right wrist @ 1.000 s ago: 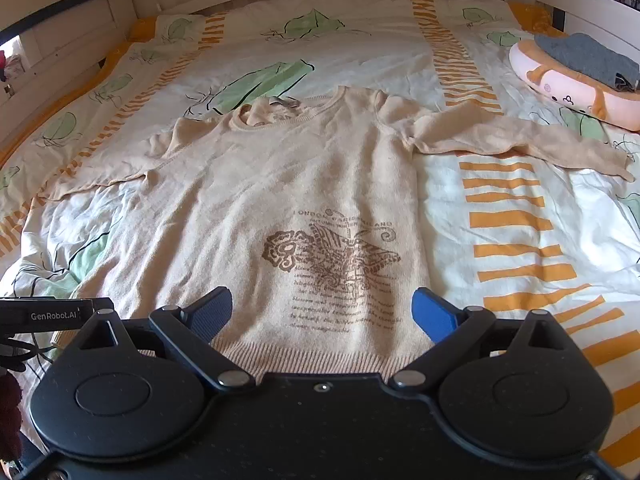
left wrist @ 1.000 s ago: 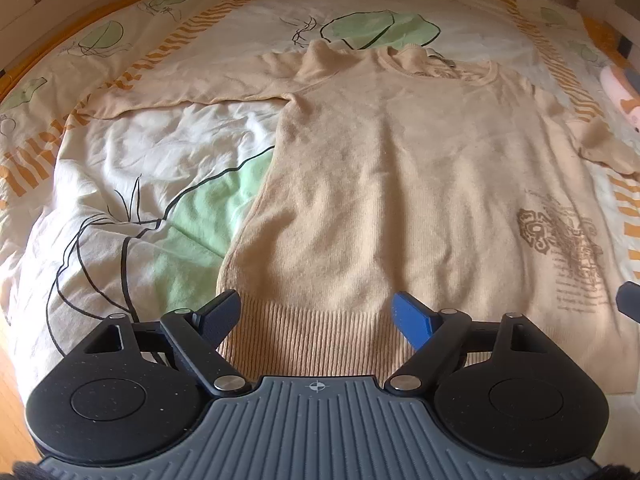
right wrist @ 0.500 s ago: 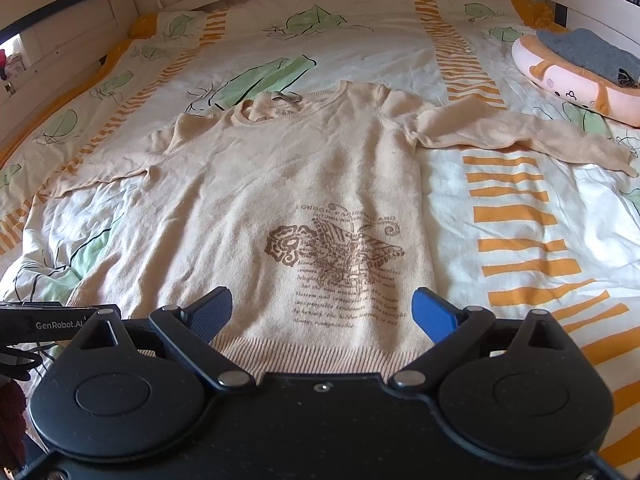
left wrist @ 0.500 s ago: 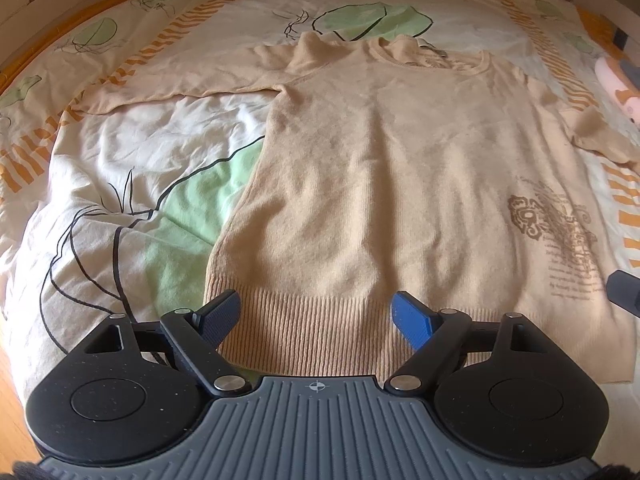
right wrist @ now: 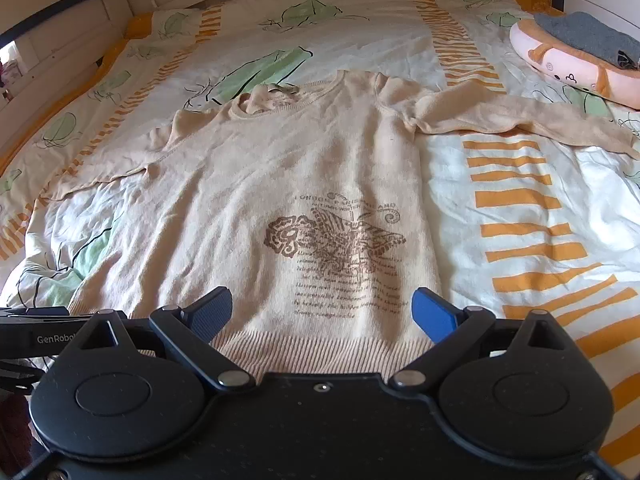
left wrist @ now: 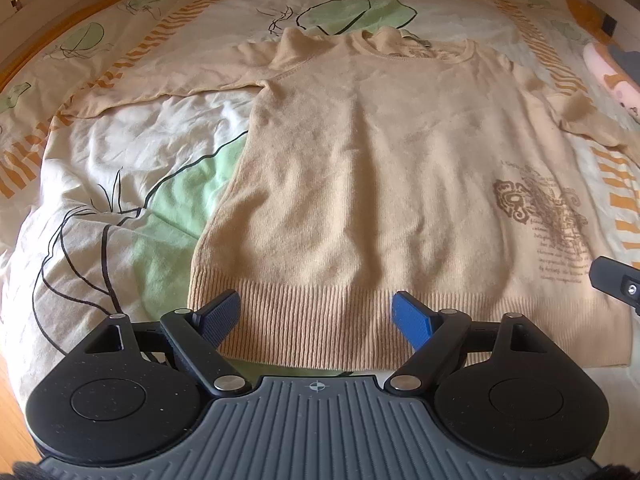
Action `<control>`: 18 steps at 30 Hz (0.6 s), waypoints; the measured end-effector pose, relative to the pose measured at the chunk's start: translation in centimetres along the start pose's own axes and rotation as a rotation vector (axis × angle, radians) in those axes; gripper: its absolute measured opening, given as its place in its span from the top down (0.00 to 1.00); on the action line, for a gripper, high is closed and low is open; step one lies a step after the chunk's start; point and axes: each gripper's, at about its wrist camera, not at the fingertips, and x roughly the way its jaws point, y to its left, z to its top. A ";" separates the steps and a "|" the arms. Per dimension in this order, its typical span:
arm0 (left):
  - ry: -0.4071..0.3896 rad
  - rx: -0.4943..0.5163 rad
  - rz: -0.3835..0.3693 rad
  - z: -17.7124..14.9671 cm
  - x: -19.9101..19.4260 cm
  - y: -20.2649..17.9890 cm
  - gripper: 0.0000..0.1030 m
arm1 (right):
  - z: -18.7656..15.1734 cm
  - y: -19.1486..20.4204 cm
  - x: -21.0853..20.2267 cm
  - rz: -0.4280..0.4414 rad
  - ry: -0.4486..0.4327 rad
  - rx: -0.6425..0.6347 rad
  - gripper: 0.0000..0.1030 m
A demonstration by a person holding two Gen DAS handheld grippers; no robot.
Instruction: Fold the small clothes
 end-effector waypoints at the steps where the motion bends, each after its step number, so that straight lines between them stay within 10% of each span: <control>1: 0.002 0.001 0.000 -0.1 0.1 -0.1 0.20 | 0.0 0.0 0.0 0.001 0.002 0.002 0.06; 18: 0.017 -0.001 0.003 -0.2 0.3 -0.4 0.20 | 0.0 -0.5 0.5 0.001 0.020 0.022 0.06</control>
